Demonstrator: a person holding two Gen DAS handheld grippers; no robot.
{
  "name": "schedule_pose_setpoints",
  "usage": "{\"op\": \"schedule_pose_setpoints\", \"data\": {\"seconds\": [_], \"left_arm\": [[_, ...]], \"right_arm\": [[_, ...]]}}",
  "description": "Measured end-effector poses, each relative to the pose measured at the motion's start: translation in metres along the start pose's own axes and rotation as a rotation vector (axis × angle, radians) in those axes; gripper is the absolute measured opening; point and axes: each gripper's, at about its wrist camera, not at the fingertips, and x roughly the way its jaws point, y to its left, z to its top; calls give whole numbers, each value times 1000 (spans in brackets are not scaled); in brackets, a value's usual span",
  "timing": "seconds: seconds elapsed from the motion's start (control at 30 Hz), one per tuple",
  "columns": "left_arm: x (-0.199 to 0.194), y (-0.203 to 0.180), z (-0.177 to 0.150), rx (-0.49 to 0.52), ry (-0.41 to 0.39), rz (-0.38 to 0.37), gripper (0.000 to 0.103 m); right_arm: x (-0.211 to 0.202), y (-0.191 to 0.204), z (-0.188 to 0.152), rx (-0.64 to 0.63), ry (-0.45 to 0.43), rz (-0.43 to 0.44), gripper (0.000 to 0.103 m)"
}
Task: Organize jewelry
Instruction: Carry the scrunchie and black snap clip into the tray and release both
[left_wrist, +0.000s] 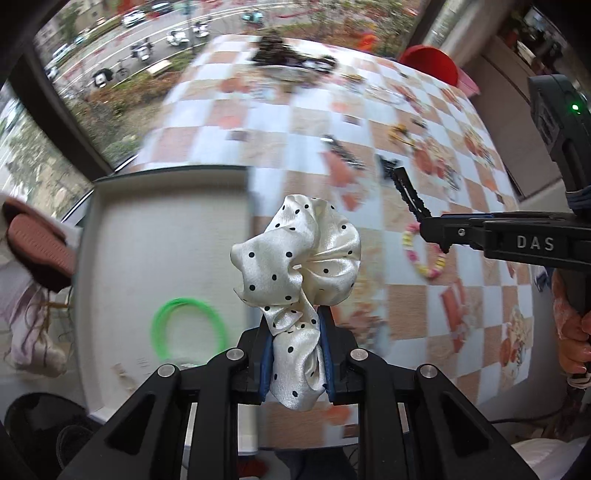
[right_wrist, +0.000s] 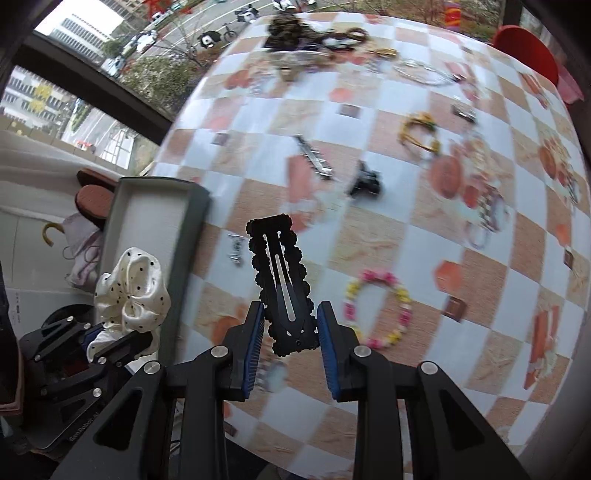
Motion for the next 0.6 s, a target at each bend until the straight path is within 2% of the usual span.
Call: {"op": "schedule_pose_setpoints", "data": {"seconds": [0.3, 0.6], "left_arm": [[-3, 97, -14, -174, -24, 88, 26], [30, 151, -24, -252, 25, 163, 26]], "right_arm": [[35, 96, 35, -164, 25, 28, 32], [88, 159, 66, -246, 85, 30, 32]]}}
